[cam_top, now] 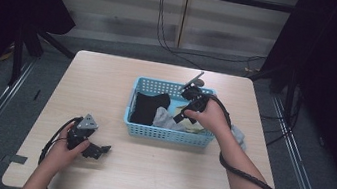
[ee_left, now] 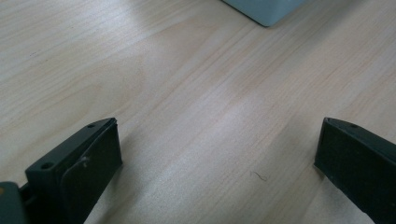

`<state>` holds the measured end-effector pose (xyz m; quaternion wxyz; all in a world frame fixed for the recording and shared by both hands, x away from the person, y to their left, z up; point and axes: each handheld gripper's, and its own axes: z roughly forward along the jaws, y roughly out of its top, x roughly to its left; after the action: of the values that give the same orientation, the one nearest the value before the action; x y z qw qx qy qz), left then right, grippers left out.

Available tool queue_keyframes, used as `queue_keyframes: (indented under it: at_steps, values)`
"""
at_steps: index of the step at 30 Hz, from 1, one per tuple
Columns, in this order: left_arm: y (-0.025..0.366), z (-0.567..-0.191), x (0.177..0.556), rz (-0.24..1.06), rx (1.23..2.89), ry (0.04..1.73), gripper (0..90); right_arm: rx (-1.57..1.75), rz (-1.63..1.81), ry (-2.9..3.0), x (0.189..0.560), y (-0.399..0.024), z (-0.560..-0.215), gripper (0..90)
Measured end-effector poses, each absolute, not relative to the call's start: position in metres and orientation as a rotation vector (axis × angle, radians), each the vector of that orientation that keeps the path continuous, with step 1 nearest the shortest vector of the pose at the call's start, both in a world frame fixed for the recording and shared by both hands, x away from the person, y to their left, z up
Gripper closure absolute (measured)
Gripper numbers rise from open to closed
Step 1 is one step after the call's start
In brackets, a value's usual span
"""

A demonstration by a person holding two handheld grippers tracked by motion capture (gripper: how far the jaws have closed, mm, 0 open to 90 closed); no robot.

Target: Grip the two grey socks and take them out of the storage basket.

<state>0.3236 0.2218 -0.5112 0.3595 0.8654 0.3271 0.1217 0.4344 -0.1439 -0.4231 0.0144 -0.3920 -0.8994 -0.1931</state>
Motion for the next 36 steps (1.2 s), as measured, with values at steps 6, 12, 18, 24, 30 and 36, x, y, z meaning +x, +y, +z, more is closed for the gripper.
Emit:
queue_keyframes:
  at_steps: [6, 12, 18, 24, 30, 36]
  values:
    - [0.222, -0.511, 0.323, 0.310, 2.234, 0.843, 0.0, -1.201, -0.554, -2.810, 0.436, -0.137, -0.438, 44.5]
    - [0.222, -0.511, 0.323, 0.313, 2.233, 0.840, 0.0, -1.202, -0.499, -2.817, 0.439, -0.139, -0.447, 50.2]
    - [0.223, -0.511, 0.323, 0.311, 2.244, 0.830, 0.0, -1.186, -0.448, -2.818, 0.440, -0.143, -0.457, 57.5]
    - [0.223, -0.511, 0.323, 0.311, 2.245, 0.830, 0.0, -1.135, -0.366, -2.843, 0.438, -0.140, -0.456, 80.8]
    - [0.223, -0.511, 0.323, 0.315, 2.243, 0.829, 0.0, -1.139, -0.379, -2.825, 0.440, -0.146, -0.446, 89.1]
    - [0.222, -0.511, 0.323, 0.311, 2.231, 0.838, 0.0, -1.189, -0.411, -2.841, 0.443, -0.157, -0.428, 90.0]
